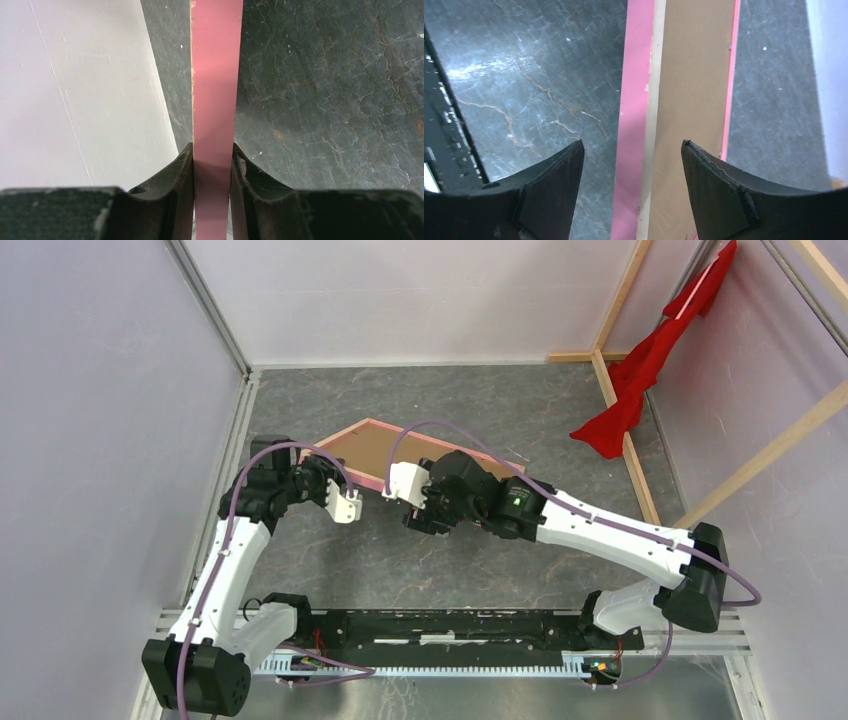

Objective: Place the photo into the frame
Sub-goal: Turn over the photo frame at the center of the board.

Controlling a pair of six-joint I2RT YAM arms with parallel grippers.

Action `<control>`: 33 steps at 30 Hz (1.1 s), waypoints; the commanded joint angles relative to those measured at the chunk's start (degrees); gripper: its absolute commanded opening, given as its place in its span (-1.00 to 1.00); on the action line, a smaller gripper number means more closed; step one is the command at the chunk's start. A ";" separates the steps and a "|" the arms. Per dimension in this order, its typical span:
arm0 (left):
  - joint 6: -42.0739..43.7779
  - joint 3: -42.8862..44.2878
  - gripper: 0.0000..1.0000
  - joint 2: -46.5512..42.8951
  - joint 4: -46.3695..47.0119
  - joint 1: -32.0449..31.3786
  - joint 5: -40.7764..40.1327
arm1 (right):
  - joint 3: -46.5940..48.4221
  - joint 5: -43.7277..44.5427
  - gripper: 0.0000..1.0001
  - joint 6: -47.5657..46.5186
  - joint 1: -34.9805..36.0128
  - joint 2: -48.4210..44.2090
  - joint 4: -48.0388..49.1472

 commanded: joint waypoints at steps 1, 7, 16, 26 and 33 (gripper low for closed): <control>-4.54 3.74 -0.96 0.04 0.58 -0.10 2.45 | 0.43 11.84 0.54 -4.82 2.86 1.03 3.30; -5.07 3.92 -0.96 0.12 0.58 -0.07 2.51 | -1.13 19.03 0.37 -7.03 4.79 1.53 7.91; -7.58 5.14 -0.96 0.63 0.57 -0.07 2.53 | -1.84 21.86 0.19 -10.21 6.76 3.46 11.14; -8.89 5.70 -0.96 0.50 0.48 -0.07 2.74 | -2.38 26.65 0.05 -11.70 7.24 6.01 15.22; -14.54 8.02 -0.05 1.08 1.66 -0.06 3.10 | -1.32 27.61 -0.47 -11.62 6.96 4.42 17.90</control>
